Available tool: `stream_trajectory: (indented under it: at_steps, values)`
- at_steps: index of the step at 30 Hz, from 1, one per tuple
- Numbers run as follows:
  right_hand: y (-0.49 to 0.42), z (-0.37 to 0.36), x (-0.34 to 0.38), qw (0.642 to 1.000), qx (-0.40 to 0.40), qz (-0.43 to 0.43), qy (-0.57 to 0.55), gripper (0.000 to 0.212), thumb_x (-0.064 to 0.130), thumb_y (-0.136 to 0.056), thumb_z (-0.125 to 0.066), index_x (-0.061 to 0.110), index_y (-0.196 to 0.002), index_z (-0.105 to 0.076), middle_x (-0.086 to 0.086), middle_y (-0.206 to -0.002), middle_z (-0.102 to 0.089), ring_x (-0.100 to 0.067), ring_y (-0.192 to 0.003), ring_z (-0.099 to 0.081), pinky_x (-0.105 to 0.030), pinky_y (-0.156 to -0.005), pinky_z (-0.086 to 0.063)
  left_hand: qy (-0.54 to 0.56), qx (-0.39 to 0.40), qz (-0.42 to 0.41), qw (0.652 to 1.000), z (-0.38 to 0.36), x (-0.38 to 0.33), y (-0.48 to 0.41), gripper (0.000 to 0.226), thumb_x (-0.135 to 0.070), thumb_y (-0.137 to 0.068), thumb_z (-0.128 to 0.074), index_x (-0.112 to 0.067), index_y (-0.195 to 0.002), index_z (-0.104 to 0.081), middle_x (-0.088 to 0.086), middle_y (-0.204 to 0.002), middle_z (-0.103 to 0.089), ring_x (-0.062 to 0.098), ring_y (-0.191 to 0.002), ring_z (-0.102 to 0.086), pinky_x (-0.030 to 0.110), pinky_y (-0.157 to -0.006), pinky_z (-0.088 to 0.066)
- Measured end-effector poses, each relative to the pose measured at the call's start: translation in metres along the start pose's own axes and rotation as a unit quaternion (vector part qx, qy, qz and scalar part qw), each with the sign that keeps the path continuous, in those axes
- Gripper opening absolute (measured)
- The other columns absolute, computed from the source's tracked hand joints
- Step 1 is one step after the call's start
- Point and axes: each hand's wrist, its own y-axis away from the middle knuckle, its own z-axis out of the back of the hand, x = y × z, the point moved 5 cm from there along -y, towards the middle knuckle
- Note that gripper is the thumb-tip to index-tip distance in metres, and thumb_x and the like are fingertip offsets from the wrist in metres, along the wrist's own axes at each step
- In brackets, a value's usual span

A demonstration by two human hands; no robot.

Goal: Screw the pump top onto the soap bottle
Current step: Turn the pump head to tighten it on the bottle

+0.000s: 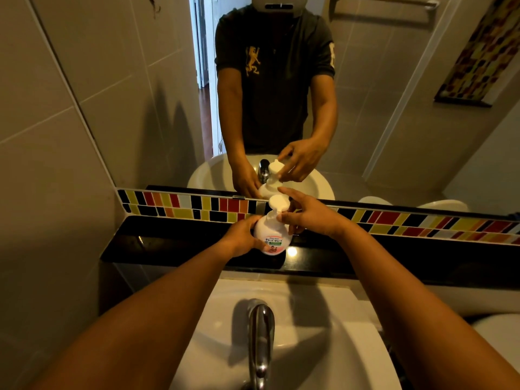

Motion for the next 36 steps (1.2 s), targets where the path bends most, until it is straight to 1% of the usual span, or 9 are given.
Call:
stream_trajectory:
  at_steps: [3,6,8,10,12,15,17,23,36]
  values:
    - [0.003,0.004,-0.009,1.000,-0.013,-0.008,-0.021,0.076,0.015,-0.091,-0.064,0.031,-0.153,-0.023,-0.012,-0.110,-0.060,-0.023,-0.086,-0.067,-0.025,-0.066,-0.055,0.010,0.006,0.005,1.000,0.000,-0.001,0.001,0.070,-0.005,-0.065,-0.084,-0.020,-0.127,-0.055,0.004,-0.127,-0.063,0.025,-0.117,-0.059,0.044,-0.097,-0.052]
    - [0.006,0.001,-0.026,0.999,-0.022,-0.032,-0.028,0.071,0.012,-0.090,-0.064,0.030,-0.150,-0.031,-0.014,-0.107,-0.060,-0.022,-0.084,-0.066,-0.023,-0.065,-0.055,0.018,0.016,0.008,1.000,0.001,-0.004,0.002,0.074,-0.003,-0.065,-0.084,-0.019,-0.130,-0.052,0.006,-0.129,-0.062,0.026,-0.118,-0.058,0.046,-0.100,-0.050]
    - [0.009,-0.006,-0.039,0.998,-0.026,-0.052,-0.029,0.073,0.014,-0.086,-0.070,0.032,-0.148,-0.035,-0.008,-0.102,-0.062,-0.018,-0.084,-0.066,-0.019,-0.062,-0.054,0.030,0.022,0.013,0.999,0.002,-0.004,0.003,0.078,-0.001,-0.065,-0.084,-0.019,-0.133,-0.050,0.006,-0.131,-0.061,0.025,-0.119,-0.057,0.045,-0.100,-0.050]
    - [0.012,-0.017,-0.050,0.997,-0.026,-0.064,-0.035,0.077,0.017,-0.081,-0.078,0.034,-0.144,-0.038,0.005,-0.101,-0.062,-0.014,-0.087,-0.066,-0.016,-0.059,-0.054,0.048,0.023,0.015,0.998,0.003,-0.003,0.004,0.077,0.002,-0.065,-0.083,-0.016,-0.132,-0.050,0.007,-0.130,-0.061,0.025,-0.119,-0.057,0.043,-0.098,-0.051]
    - [0.015,-0.028,-0.061,0.996,-0.031,-0.071,-0.048,0.079,0.018,-0.077,-0.082,0.034,-0.142,-0.040,0.010,-0.108,-0.063,-0.013,-0.100,-0.065,-0.021,-0.070,-0.057,0.063,0.018,0.016,0.998,0.005,0.001,0.007,0.073,0.005,-0.066,-0.081,-0.013,-0.130,-0.051,0.009,-0.128,-0.061,0.025,-0.118,-0.059,0.039,-0.093,-0.054]
    - [0.016,-0.042,-0.073,0.994,-0.057,-0.068,-0.060,0.074,0.018,-0.077,-0.082,0.030,-0.141,-0.046,0.000,-0.131,-0.063,-0.021,-0.120,-0.059,-0.042,-0.098,-0.053,0.082,0.003,0.021,0.996,0.005,0.008,0.009,0.069,0.006,-0.068,-0.079,-0.011,-0.130,-0.053,0.010,-0.126,-0.063,0.026,-0.116,-0.060,0.040,-0.094,-0.054]
    - [0.016,-0.048,-0.077,0.993,-0.075,-0.061,-0.064,0.070,0.018,-0.078,-0.081,0.025,-0.140,-0.050,-0.004,-0.135,-0.062,-0.024,-0.124,-0.057,-0.051,-0.104,-0.049,0.086,-0.009,0.025,0.996,0.005,0.012,0.010,0.068,0.007,-0.070,-0.077,-0.009,-0.132,-0.053,0.012,-0.128,-0.063,0.027,-0.118,-0.060,0.045,-0.098,-0.052]
    - [0.011,-0.051,-0.082,0.988,-0.114,-0.064,-0.082,0.057,0.015,-0.082,-0.077,0.017,-0.134,-0.055,-0.008,-0.134,-0.062,-0.027,-0.125,-0.056,-0.052,-0.105,-0.047,0.086,-0.019,0.032,0.996,0.004,0.018,0.006,0.065,0.004,-0.073,-0.076,-0.009,-0.133,-0.053,0.011,-0.130,-0.063,0.026,-0.121,-0.059,0.046,-0.102,-0.049]
    - [0.000,-0.050,-0.083,0.986,-0.127,-0.065,-0.085,0.055,0.014,-0.084,-0.075,0.016,-0.135,-0.055,-0.009,-0.134,-0.062,-0.028,-0.125,-0.056,-0.053,-0.105,-0.046,0.090,-0.033,0.033,0.995,0.005,0.013,-0.001,0.064,0.004,-0.075,-0.074,-0.009,-0.134,-0.053,0.012,-0.131,-0.062,0.028,-0.122,-0.058,0.049,-0.103,-0.048]
